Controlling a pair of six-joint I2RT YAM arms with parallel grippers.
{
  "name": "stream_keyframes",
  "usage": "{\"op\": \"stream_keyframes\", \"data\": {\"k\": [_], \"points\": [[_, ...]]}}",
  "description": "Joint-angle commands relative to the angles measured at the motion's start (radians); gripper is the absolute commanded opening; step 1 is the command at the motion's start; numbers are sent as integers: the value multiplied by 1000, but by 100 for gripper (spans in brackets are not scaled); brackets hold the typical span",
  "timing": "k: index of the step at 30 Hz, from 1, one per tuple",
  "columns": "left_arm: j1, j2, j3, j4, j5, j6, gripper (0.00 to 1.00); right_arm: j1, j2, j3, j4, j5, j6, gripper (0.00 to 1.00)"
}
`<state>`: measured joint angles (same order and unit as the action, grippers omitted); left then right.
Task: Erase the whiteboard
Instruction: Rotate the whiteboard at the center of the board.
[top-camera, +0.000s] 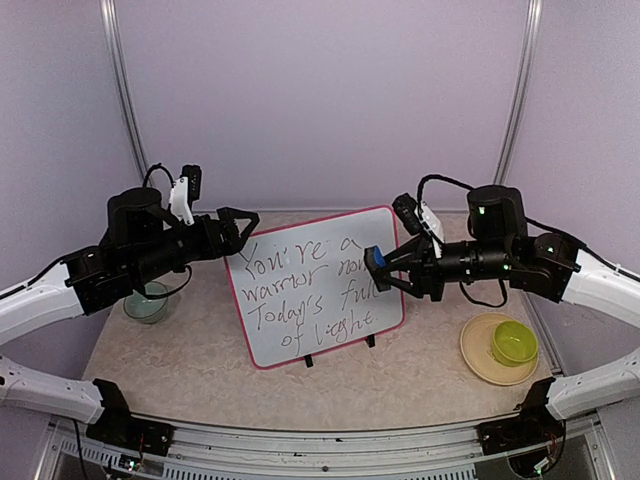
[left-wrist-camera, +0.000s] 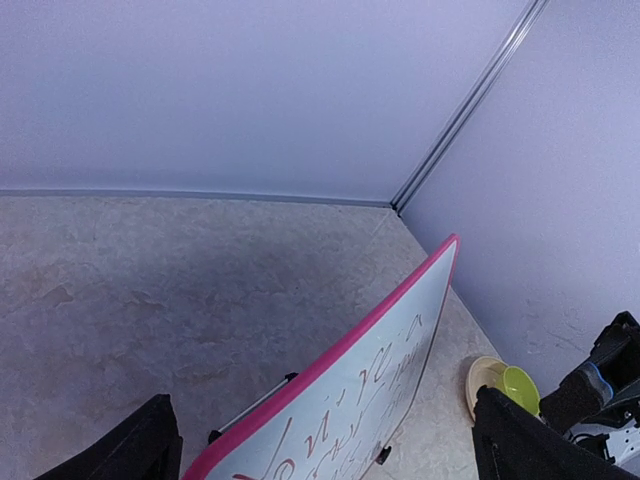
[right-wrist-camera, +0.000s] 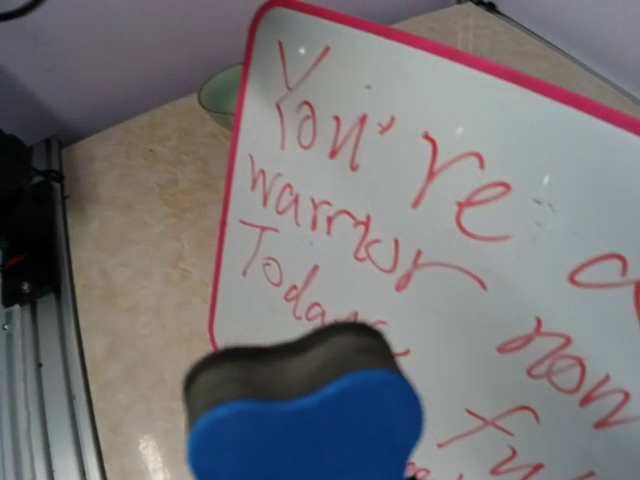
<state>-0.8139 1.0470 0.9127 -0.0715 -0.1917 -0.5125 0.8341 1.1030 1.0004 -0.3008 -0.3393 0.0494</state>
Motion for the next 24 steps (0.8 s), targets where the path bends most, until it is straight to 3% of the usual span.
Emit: {"op": "stream_keyframes", "data": {"k": [1,7,14,24], "points": [[68,-37,-27,106,130,41,99,-6,17,-7,47,-35,0,35],[153,-32,-52,142,241,81,99,-7,48,-7,96,-85,13,35],[264,-44,-127,214,402,31,99,-6,12,-82,310,-401,46,35],[307,-11,-123,209,521,55,99,-6,99,-59,298,-321,43,35]]}}
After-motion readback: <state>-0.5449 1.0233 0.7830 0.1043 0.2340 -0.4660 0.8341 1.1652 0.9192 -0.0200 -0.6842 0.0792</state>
